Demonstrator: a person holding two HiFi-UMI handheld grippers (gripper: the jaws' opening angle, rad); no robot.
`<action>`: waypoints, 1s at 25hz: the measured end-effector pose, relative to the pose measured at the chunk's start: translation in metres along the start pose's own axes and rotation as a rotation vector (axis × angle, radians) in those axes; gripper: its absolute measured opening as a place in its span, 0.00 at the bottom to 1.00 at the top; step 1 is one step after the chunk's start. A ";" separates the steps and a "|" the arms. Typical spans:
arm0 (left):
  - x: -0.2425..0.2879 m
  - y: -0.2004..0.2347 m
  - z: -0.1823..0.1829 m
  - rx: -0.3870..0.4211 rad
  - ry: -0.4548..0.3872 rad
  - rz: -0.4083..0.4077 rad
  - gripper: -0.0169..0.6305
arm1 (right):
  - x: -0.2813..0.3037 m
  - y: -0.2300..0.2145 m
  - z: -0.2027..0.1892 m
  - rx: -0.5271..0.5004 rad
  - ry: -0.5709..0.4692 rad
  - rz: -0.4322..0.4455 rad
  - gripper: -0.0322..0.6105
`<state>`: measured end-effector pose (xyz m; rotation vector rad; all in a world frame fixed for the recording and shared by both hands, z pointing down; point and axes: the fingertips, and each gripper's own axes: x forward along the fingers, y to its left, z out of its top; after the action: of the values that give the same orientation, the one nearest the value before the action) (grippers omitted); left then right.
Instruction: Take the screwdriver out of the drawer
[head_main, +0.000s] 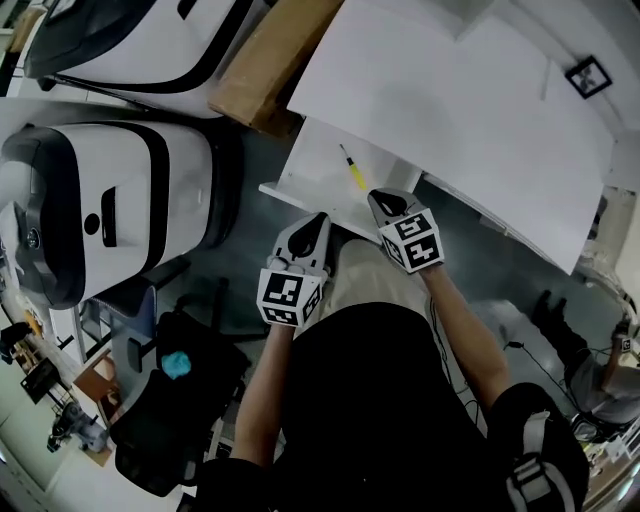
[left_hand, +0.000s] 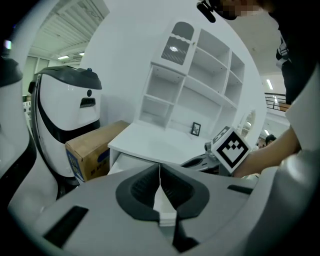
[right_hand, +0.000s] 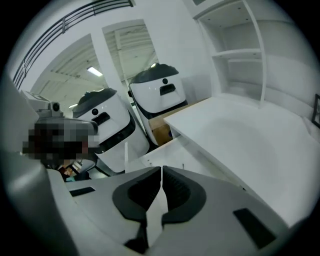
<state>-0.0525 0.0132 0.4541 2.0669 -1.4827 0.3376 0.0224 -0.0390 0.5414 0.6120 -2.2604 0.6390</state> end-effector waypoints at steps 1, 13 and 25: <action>0.001 0.002 0.000 -0.014 -0.002 0.012 0.06 | 0.009 -0.005 -0.003 -0.008 0.024 0.003 0.09; 0.002 0.009 0.001 -0.054 0.034 0.053 0.06 | 0.118 -0.032 -0.040 -0.068 0.257 0.019 0.16; -0.004 0.037 -0.021 -0.159 0.055 0.124 0.06 | 0.193 -0.063 -0.081 -0.095 0.381 -0.076 0.21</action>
<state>-0.0860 0.0199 0.4798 1.8325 -1.5562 0.3119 -0.0253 -0.0856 0.7496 0.4814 -1.8916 0.5538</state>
